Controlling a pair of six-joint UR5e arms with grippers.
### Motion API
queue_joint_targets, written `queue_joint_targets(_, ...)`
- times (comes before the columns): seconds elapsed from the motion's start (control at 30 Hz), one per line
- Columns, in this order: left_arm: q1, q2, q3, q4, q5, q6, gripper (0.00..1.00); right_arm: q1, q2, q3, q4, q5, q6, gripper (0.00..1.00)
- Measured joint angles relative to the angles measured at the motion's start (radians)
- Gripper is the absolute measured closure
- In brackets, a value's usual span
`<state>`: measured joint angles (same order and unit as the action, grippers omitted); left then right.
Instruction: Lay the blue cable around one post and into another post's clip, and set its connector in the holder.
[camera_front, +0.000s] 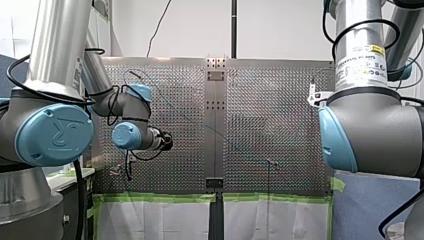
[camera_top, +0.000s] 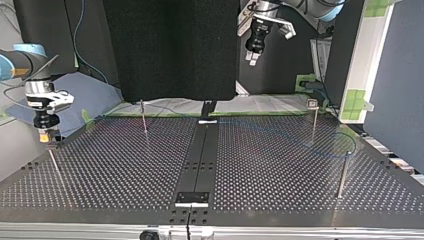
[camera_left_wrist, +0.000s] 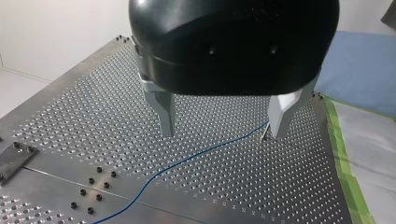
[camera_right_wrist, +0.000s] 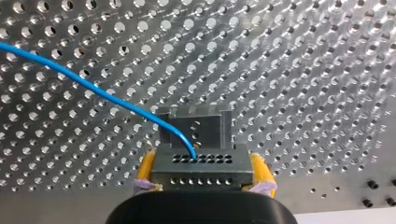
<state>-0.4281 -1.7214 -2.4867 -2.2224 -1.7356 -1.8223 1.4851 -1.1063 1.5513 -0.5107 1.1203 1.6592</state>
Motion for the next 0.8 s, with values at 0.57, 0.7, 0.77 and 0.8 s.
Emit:
queue_joint_targets(0.57, 0.0, -0.005, -0.002, 0.004, 0.0, 0.0, 0.01, 0.005, 0.023, -0.025, -0.002, -0.017, 0.004, 0.98)
queue_joint_targets(0.7, 0.0, -0.023, -0.002, 0.009, 0.0, 0.0, 0.01, 0.007, 0.024, -0.032, -0.002, -0.023, 0.006, 0.98)
queue_joint_targets(0.77, 0.0, -0.035, -0.003, 0.014, 0.0, 0.0, 0.01, 0.009, 0.025, -0.036, 0.001, -0.024, 0.006, 0.98)
queue_joint_targets(0.8, 0.0, -0.042, -0.003, 0.018, 0.0, 0.0, 0.01, 0.01, 0.025, -0.038, 0.003, -0.024, 0.007, 0.98)
